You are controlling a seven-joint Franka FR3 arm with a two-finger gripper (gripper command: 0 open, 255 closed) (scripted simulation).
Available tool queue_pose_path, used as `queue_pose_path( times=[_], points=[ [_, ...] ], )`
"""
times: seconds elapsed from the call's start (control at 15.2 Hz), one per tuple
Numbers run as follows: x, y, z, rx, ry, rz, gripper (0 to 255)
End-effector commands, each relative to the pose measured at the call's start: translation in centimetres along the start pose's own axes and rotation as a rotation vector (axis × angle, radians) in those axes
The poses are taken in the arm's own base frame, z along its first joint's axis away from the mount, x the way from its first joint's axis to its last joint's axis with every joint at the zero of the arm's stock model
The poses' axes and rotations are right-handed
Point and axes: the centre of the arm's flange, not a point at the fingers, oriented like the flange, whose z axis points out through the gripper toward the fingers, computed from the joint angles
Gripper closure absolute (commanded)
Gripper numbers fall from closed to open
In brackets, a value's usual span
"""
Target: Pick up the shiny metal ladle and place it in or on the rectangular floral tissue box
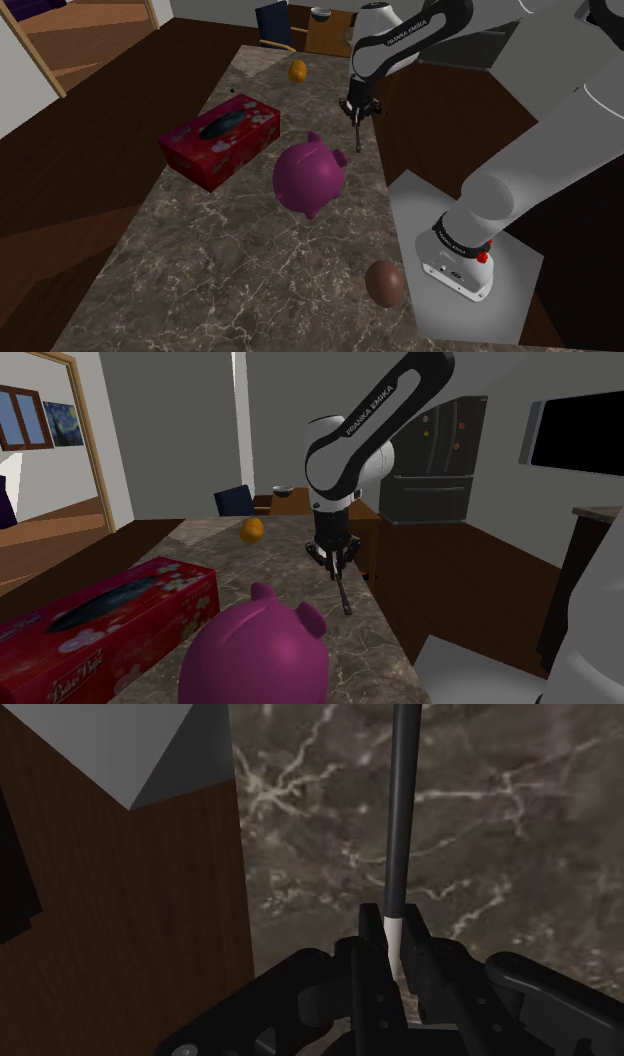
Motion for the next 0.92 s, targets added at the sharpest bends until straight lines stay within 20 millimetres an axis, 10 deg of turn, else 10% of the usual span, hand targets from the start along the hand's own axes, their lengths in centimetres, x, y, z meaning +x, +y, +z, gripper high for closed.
queue_pose_path(
  times=[0.0,0.86],
  points=[
    [0.0,0.1,-1.0,0.000,0.000,0.000,255],
    [0.2,0.8,-7.8,0.000,0.000,0.000,255]
  ],
)
